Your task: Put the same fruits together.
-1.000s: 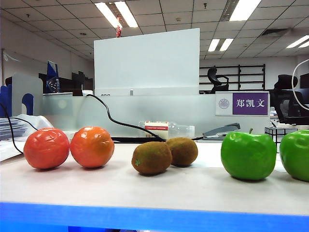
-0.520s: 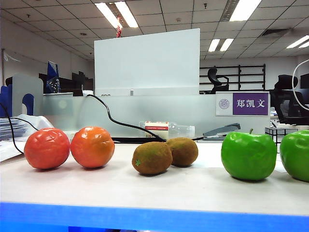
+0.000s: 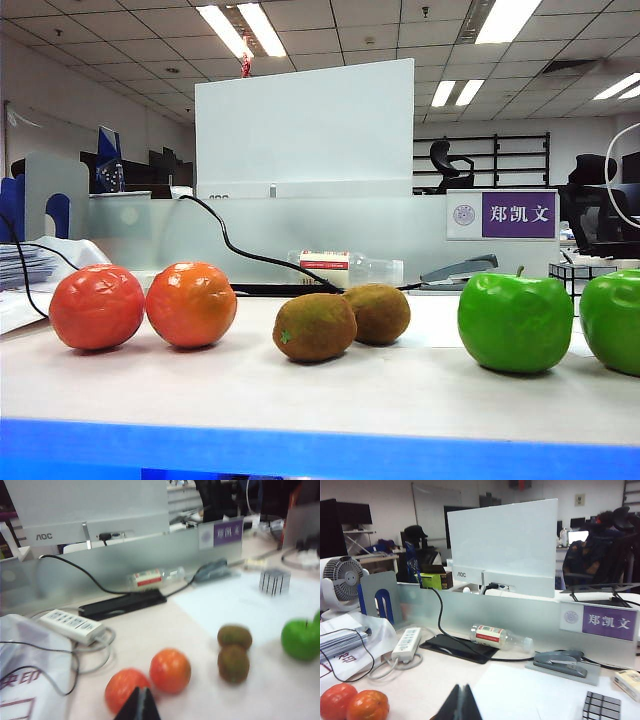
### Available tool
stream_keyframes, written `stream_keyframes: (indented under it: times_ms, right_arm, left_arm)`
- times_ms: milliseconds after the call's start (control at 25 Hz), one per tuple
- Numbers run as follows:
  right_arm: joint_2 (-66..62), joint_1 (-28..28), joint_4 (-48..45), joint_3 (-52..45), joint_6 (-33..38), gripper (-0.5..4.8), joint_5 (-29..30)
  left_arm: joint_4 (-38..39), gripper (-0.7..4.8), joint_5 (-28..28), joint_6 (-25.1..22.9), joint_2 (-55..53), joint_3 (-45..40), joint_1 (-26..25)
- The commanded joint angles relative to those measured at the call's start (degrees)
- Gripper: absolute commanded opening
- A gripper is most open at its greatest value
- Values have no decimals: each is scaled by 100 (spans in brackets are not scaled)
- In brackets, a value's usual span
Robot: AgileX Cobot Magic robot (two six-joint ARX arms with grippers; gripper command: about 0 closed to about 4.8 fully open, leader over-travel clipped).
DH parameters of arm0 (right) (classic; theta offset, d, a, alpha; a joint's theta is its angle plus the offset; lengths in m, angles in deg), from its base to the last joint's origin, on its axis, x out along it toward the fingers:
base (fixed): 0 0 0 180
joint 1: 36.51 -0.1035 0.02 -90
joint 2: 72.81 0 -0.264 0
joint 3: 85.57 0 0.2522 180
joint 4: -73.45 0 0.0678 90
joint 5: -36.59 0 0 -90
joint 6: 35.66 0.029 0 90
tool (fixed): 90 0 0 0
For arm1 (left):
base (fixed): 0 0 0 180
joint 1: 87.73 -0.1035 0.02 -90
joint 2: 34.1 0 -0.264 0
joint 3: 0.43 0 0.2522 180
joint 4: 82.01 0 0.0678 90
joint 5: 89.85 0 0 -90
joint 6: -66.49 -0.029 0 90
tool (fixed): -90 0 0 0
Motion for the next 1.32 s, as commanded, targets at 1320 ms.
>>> stream_keyframes:
  times_ms: [1320]
  right_arm:
    - [13,11,-2033,-2312,1003,-6,-525]
  left_arm:
    - [-2973,-5,-260,1801,15,-2863,-2]
